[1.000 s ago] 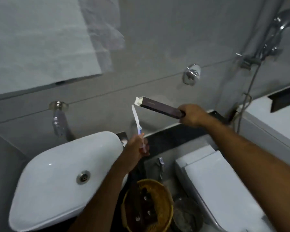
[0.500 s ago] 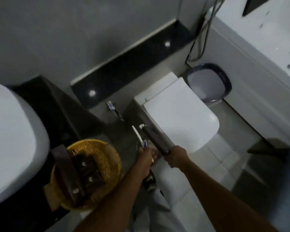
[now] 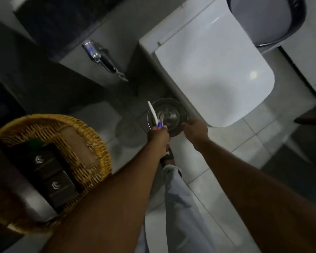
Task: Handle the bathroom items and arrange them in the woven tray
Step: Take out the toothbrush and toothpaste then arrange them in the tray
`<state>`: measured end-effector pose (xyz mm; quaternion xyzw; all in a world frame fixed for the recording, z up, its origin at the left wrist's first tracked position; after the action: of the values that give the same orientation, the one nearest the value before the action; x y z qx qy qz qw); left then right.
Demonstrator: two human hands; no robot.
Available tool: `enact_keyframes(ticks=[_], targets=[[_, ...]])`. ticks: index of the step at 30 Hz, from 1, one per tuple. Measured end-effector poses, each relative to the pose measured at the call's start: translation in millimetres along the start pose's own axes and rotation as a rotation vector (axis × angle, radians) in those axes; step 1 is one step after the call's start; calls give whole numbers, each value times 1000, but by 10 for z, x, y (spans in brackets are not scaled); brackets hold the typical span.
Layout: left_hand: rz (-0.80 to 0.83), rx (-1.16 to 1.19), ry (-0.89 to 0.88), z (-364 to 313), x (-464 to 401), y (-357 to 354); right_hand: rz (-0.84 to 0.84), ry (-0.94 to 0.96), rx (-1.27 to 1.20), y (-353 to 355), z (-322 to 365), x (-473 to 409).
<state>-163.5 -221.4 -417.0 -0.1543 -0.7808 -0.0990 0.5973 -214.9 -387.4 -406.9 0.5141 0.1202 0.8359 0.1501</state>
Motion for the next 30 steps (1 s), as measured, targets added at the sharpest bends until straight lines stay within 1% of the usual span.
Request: enact_keyframes(ticks=[3,5,8,10,11,13,15,17,20,22,25,27,29,30], targets=[[43,-45,-40,-213,231,-237,-110,177,-28,235,280,375],[67,-104,-92,-496,547,-394,-179,299,-27,483,551,752],[156,-252,-250,-1045,1221,-559,-329,518,-24,926,1086,1427],[243,-337,-400,-1355,1806,-526,-391,660,-36,1147,1477,1925],[282,-371,-464,-1470,2114,-442,-408,743,-4,1211,1695,2185],[355,-411,-537,-1623,2670,-130,-441,900,167,1212,2144,2691],[394,-518,-555,-1711,3129,303,-485,1015,387,1096,2537,3145],[463,-596,-518,-1726,3495,765,-490,1145,553,874,2867,3556],[606,-572,-475,-1718,3873,1346,-452,1417,738,375,3244,4104],[687,-506,-459,-1702,4019,1628,-427,1548,828,-5,3367,4365],[733,-318,-434,-1652,4028,1950,-431,1618,932,-541,3297,4586],[769,-219,-412,-1557,3991,2050,-445,1653,933,-747,3169,4650],[822,-165,-360,-1420,3941,2086,-439,1640,942,-867,3072,4656],[836,-175,-332,-1357,3913,2105,-434,1627,962,-921,3024,4647]])
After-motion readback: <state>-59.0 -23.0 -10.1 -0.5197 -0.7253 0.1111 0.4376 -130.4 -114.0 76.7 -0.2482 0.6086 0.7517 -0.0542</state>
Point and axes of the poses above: each hand's wrist, its own x-axis away from the middle knuckle, its own y-axis out of the back of the hand, z = x × y, the point moved 9 cm from there along -x, towards the middle knuckle, and after that the axes turned 12 degrees about z, right-handed, at the moved point
